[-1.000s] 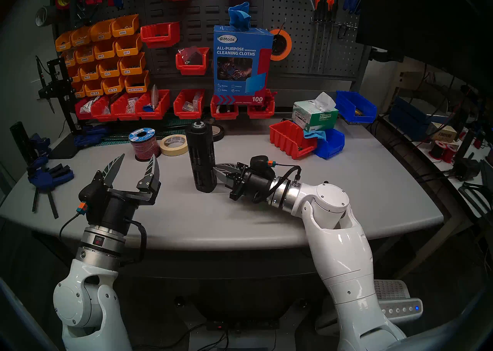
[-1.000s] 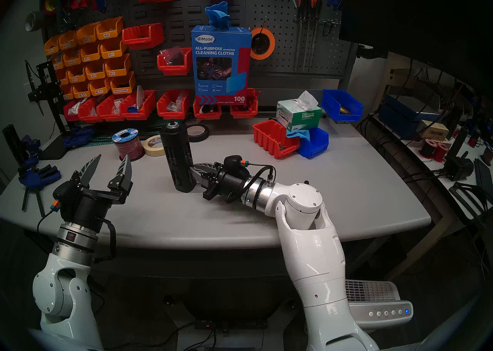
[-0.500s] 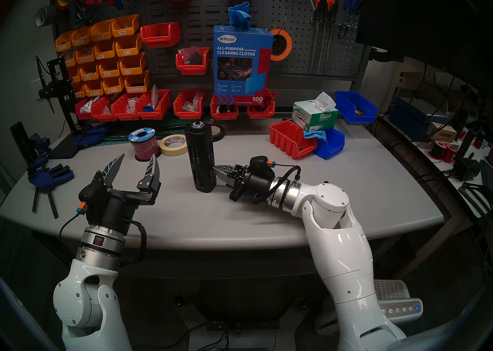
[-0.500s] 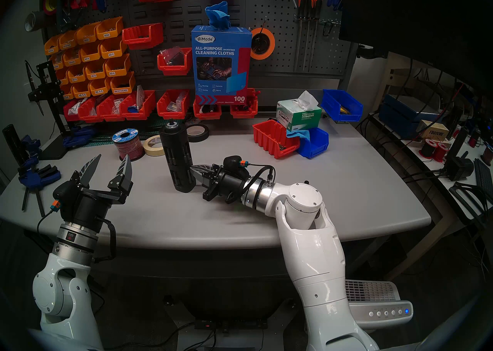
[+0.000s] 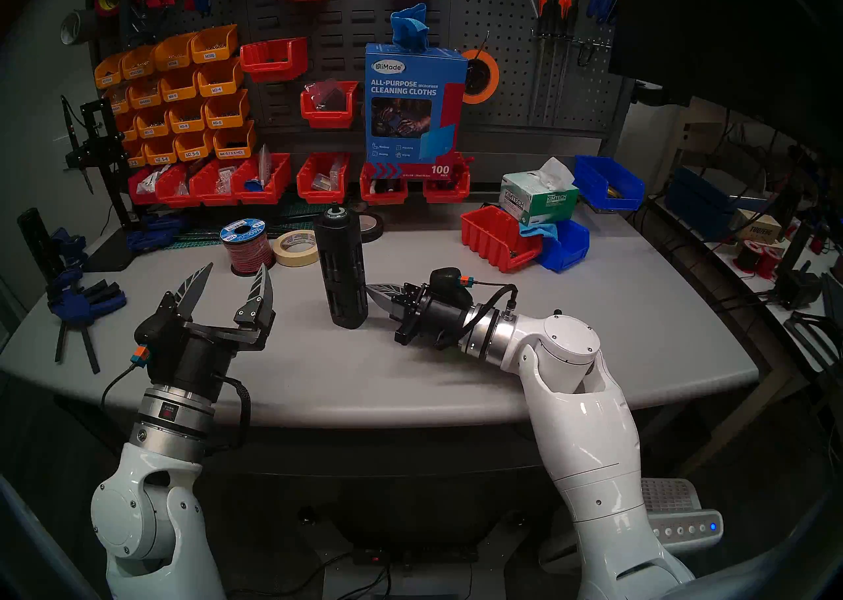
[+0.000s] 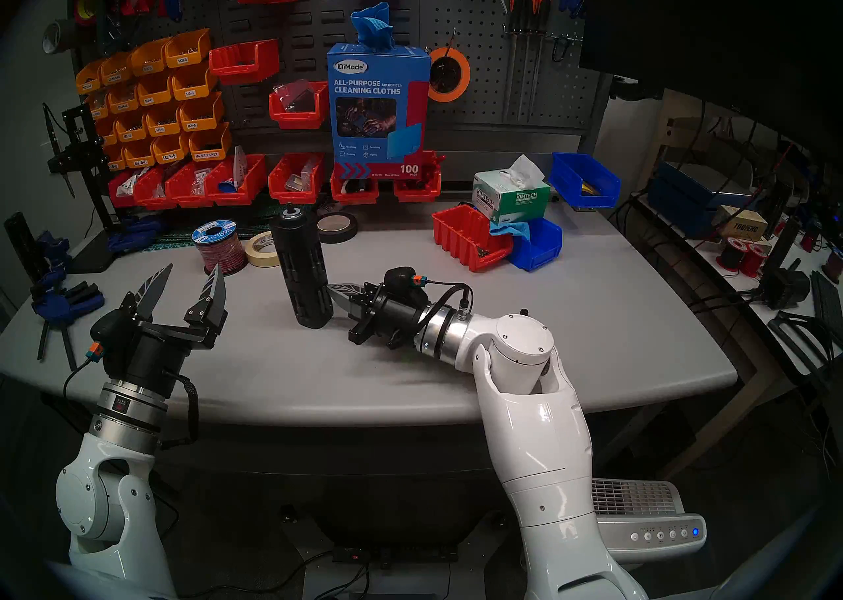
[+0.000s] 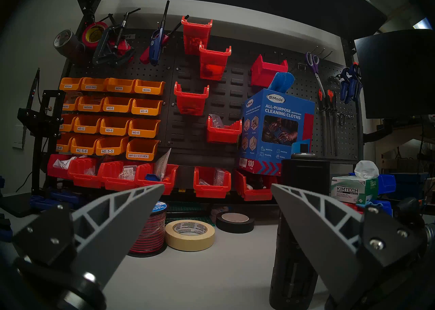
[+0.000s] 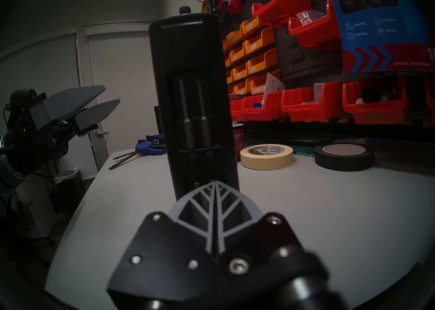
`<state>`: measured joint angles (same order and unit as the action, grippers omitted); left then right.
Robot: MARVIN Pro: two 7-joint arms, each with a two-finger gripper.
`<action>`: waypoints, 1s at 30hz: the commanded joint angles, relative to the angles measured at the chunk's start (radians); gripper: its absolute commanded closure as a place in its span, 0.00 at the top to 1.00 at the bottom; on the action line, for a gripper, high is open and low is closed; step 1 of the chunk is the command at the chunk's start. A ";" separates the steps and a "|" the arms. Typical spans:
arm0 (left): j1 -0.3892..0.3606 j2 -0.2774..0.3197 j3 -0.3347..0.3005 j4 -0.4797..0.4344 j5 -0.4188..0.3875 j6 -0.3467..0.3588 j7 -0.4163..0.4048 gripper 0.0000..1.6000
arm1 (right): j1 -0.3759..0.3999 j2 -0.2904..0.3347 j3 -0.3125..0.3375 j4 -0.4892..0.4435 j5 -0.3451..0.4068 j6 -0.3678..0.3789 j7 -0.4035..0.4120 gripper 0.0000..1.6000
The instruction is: Pick a screwdriver bit and insert it into the screwdriver
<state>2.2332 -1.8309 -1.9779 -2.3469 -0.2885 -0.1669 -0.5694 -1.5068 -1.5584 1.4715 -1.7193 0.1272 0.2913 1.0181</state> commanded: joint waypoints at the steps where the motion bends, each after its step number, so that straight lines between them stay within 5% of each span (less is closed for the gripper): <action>1: -0.002 -0.002 -0.001 -0.033 -0.002 -0.007 0.001 1.00 | -0.026 0.002 0.008 -0.023 0.005 -0.003 0.000 0.00; 3: -0.002 -0.002 -0.001 -0.033 -0.002 -0.007 0.001 1.00 | -0.032 0.001 0.008 -0.030 0.010 -0.006 0.005 0.06; 4: -0.002 -0.002 -0.001 -0.033 -0.002 -0.007 0.001 1.00 | -0.035 0.002 0.007 -0.035 0.009 -0.004 0.005 0.28; 12: -0.002 -0.002 -0.001 -0.033 -0.002 -0.007 0.001 1.00 | -0.047 0.002 0.009 -0.054 0.010 -0.002 0.011 0.26; 22: -0.002 -0.002 -0.001 -0.033 -0.002 -0.007 0.001 1.00 | -0.028 -0.006 0.003 -0.025 0.006 -0.002 0.019 0.45; 30: -0.002 -0.002 -0.001 -0.033 -0.002 -0.007 0.001 1.00 | -0.003 -0.008 0.003 0.008 0.006 -0.005 0.024 0.43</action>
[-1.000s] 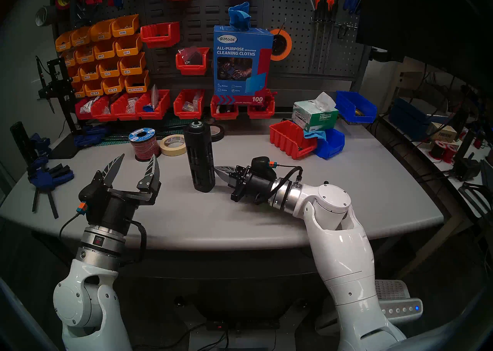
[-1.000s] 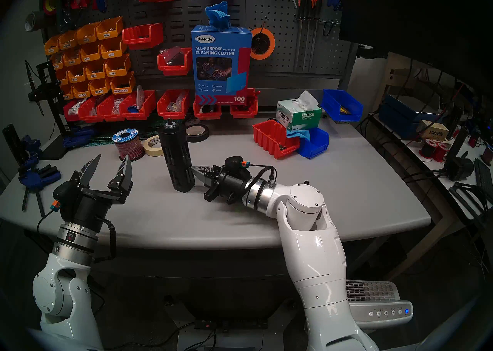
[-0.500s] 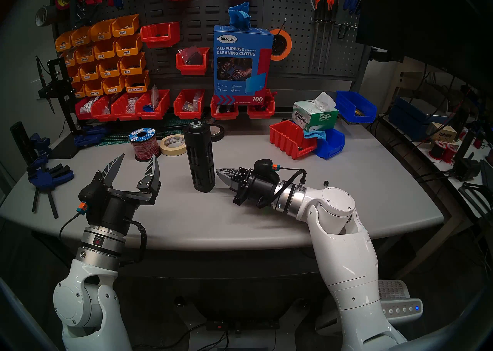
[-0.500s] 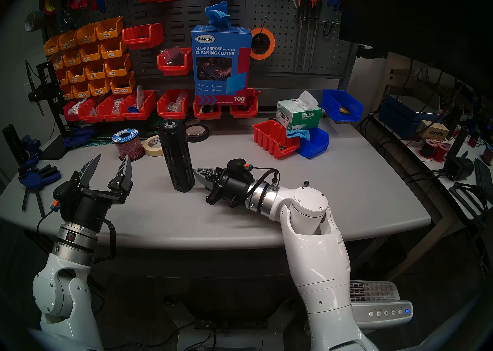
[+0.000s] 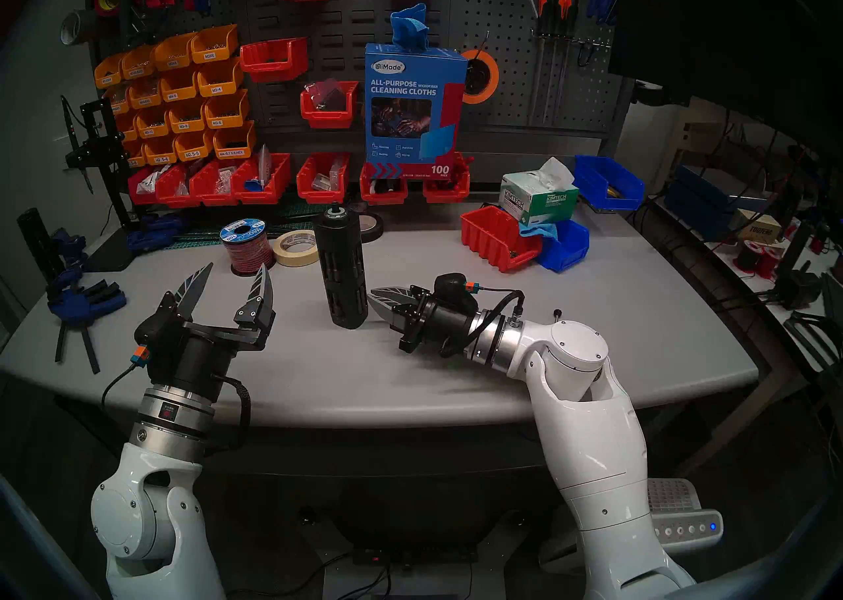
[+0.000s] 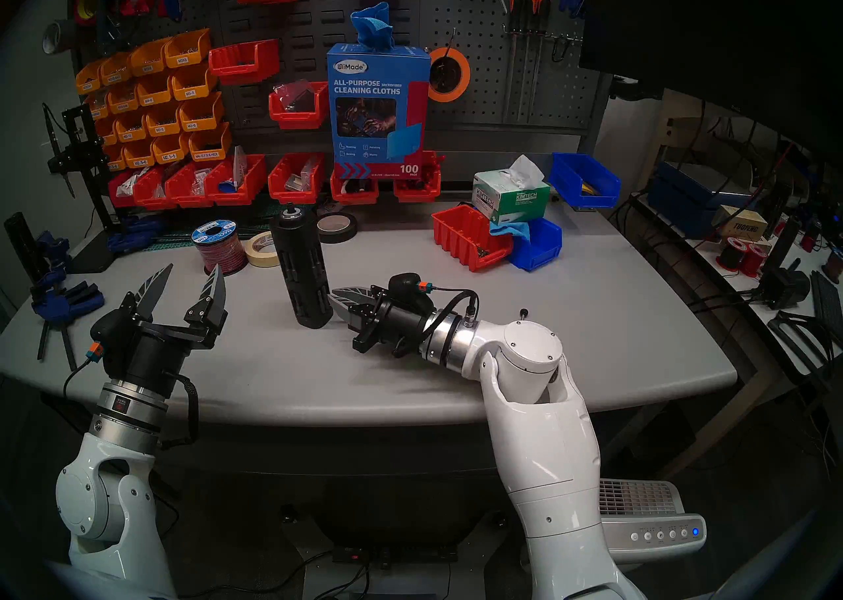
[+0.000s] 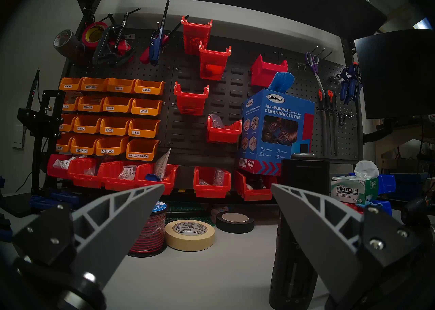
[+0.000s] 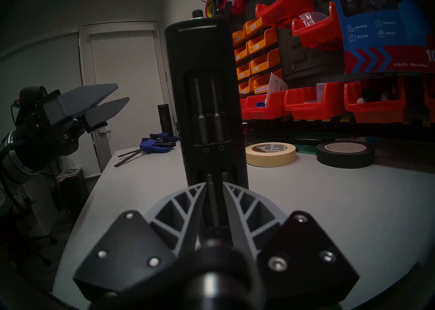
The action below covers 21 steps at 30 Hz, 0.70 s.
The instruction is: Pick a screwdriver bit and insert it into the screwdriver
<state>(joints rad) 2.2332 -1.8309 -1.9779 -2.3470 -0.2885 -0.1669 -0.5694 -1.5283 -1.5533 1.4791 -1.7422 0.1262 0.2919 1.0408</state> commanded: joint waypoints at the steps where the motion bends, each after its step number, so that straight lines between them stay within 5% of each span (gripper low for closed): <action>1: -0.002 -0.002 -0.001 -0.033 -0.002 -0.007 0.001 1.00 | 0.022 -0.012 -0.005 0.035 0.008 -0.004 0.002 0.43; 21: -0.002 -0.002 -0.001 -0.033 -0.002 -0.007 0.001 1.00 | 0.055 -0.013 -0.007 0.094 0.007 -0.001 0.012 0.42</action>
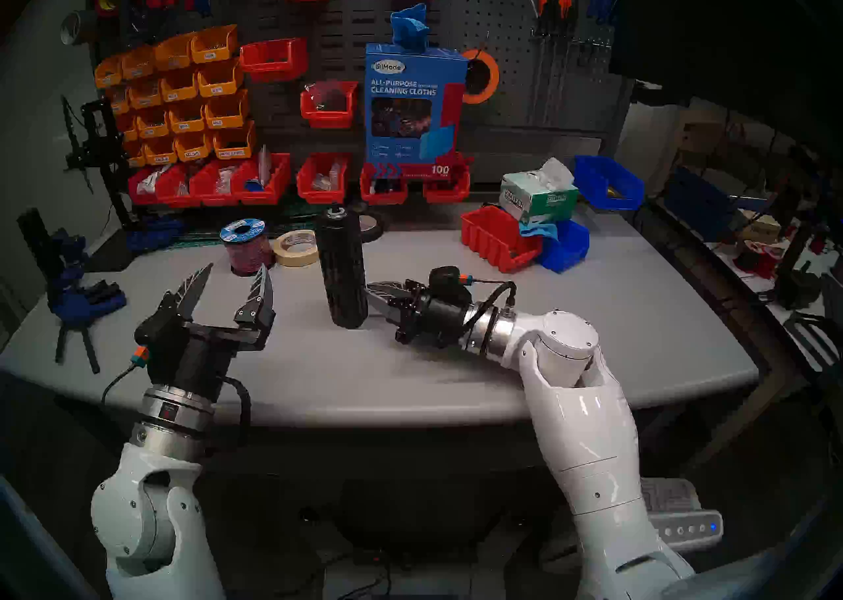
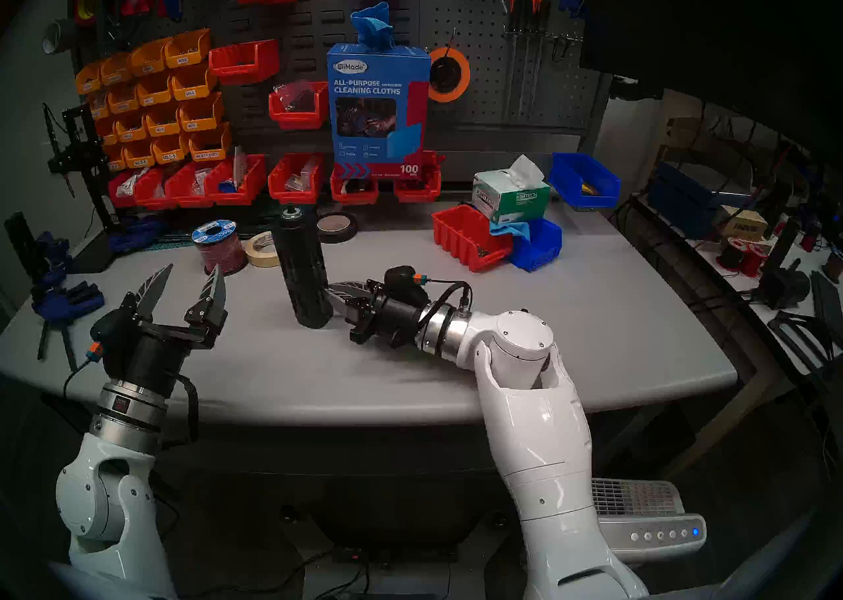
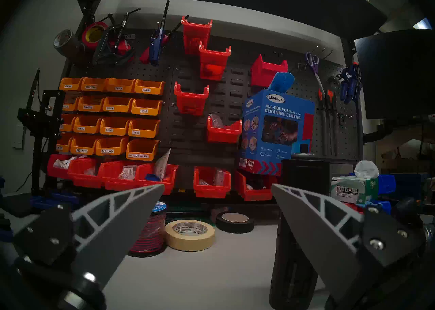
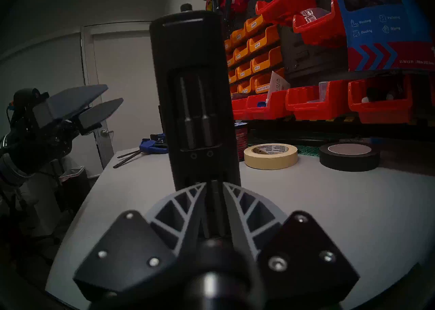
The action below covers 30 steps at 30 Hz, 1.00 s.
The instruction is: Pick a screwdriver bit and insert it into the screwdriver
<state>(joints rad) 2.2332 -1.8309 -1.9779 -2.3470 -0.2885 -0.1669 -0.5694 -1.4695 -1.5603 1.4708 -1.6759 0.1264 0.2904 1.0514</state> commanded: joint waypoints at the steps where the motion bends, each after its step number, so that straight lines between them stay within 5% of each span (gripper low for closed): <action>1: -0.002 -0.002 -0.001 -0.033 -0.002 -0.007 0.001 1.00 | -0.004 -0.006 0.001 0.028 0.007 0.000 0.002 0.42; 30: -0.003 -0.002 -0.001 -0.033 -0.002 -0.007 0.001 1.00 | 0.013 -0.006 -0.019 0.069 -0.015 0.000 0.005 0.40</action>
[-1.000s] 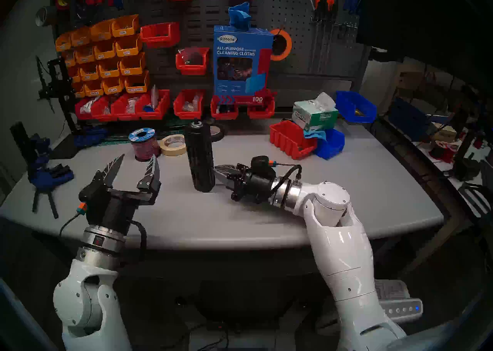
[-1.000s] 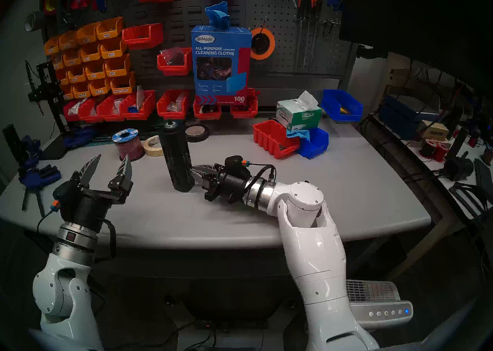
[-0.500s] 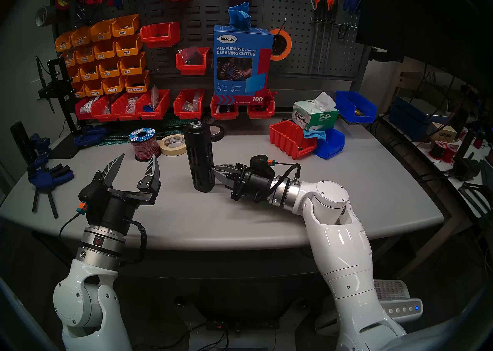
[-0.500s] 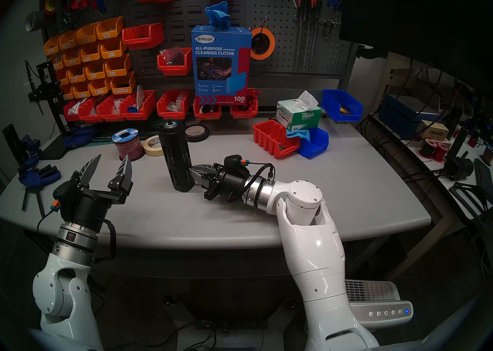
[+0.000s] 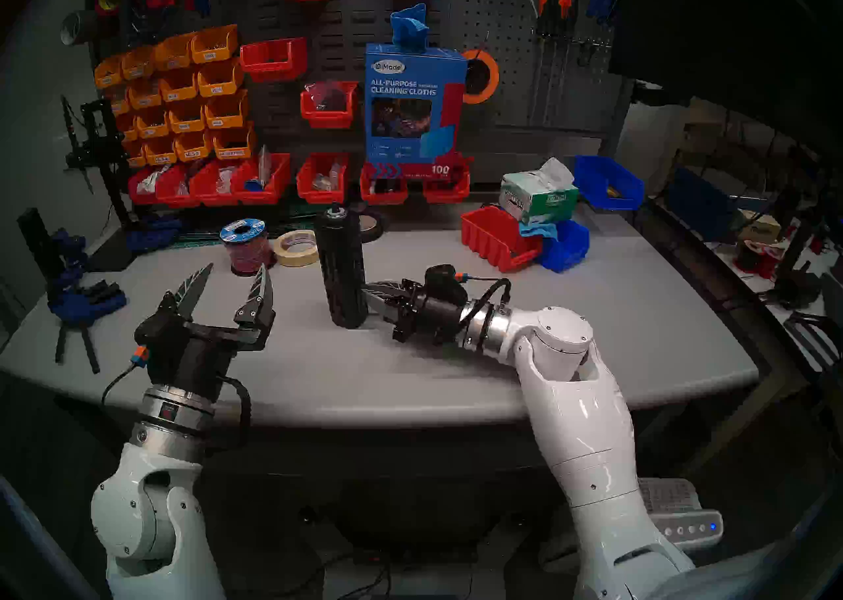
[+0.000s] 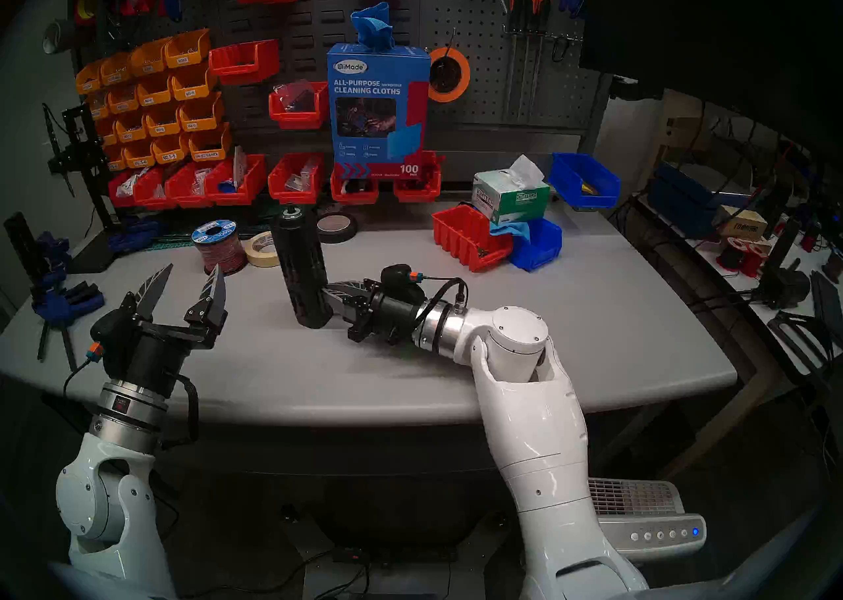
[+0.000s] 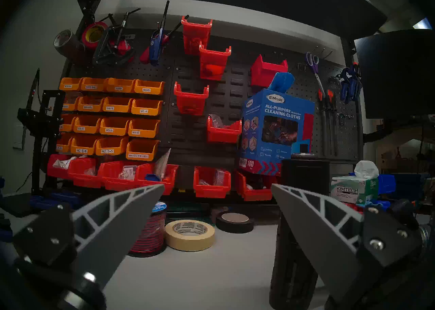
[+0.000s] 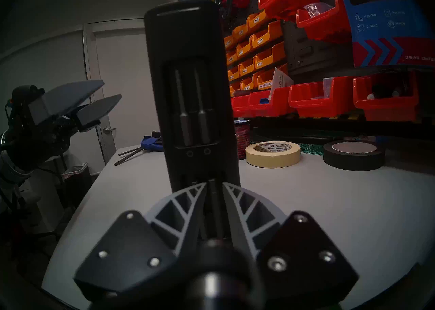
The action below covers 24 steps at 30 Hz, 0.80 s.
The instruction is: Pick a screwdriver bit and insert it into the screwdriver
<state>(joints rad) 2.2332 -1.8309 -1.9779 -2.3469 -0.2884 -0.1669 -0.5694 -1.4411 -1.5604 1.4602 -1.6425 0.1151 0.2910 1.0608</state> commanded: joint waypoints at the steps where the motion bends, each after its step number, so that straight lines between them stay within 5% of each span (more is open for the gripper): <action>1: -0.003 -0.002 -0.001 -0.033 -0.002 -0.007 0.001 1.00 | -0.015 -0.006 -0.009 0.035 -0.005 -0.001 -0.005 0.40; 18: -0.003 -0.002 -0.001 -0.033 -0.002 -0.007 0.001 1.00 | -0.006 -0.007 -0.014 0.047 -0.016 -0.002 -0.008 0.36; 24: -0.003 -0.002 -0.001 -0.033 -0.002 -0.007 0.001 1.00 | -0.009 -0.006 -0.012 0.046 -0.016 -0.005 -0.008 0.25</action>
<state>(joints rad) 2.2332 -1.8309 -1.9779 -2.3469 -0.2884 -0.1669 -0.5694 -1.4277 -1.5599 1.4504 -1.6271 0.0949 0.2906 1.0541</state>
